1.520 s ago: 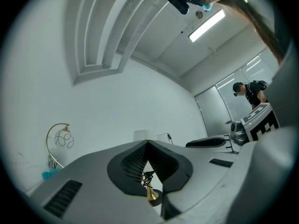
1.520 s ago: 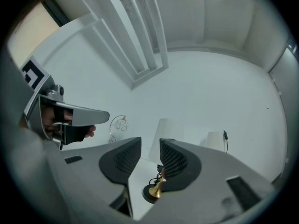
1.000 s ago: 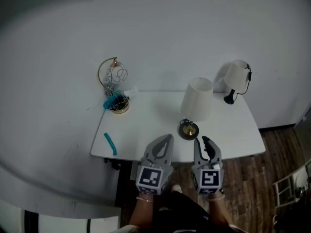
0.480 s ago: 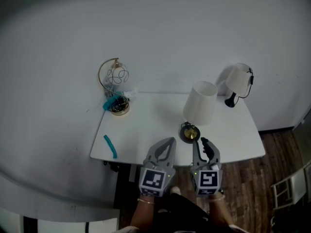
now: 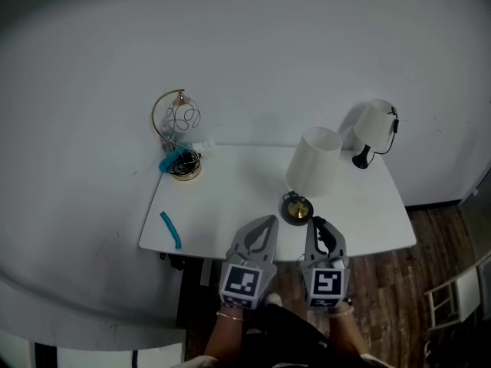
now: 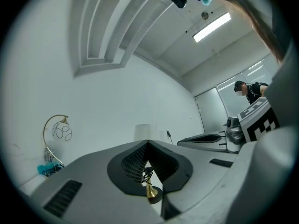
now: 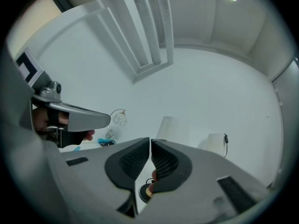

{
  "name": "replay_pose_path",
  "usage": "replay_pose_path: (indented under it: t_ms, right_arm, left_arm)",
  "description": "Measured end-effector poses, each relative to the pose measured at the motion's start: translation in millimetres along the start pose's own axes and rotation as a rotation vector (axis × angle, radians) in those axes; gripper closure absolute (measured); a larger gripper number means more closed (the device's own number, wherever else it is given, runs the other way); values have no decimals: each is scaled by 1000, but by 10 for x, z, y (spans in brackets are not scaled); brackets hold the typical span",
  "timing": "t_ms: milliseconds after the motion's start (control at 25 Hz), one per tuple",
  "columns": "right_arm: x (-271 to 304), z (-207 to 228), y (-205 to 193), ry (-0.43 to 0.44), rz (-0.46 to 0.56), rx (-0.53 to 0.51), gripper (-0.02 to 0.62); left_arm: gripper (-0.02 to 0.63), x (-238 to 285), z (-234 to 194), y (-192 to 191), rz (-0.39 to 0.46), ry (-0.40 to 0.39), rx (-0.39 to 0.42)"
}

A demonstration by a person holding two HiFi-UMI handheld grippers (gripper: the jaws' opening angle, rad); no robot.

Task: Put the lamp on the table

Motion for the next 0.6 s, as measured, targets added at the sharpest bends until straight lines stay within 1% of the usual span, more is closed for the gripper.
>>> replay_pose_path:
  t_ms: [160,280,320,440,600]
  right_arm:
    - [-15,23,-36,-4,10,14,581]
    - [-53,56,-63,-11,-7,11,583]
    - [-63,74,-71,-15,-10,9,595]
    - [-73,120,-84,-25,7,17,595]
    - [-101,158,-100,-30,-3,34,595]
  left_arm:
    - [607,-4,13,-2,5,1,-5]
    - [607,-8,41,6,4,2,-1]
    - [607,-5,50,4,3,3,1]
    - [607,11,70,0,2,8,9]
    - [607,17,91,14,6,9,6]
Point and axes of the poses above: the fingertips, and each gripper's own axes: x forward along the fingers, z to its right, y out of its top, the point moved 3 cm from there along -x, backward along the fingers, and after that the axes turned 9 degrees about -z, right-handed, at the moved point
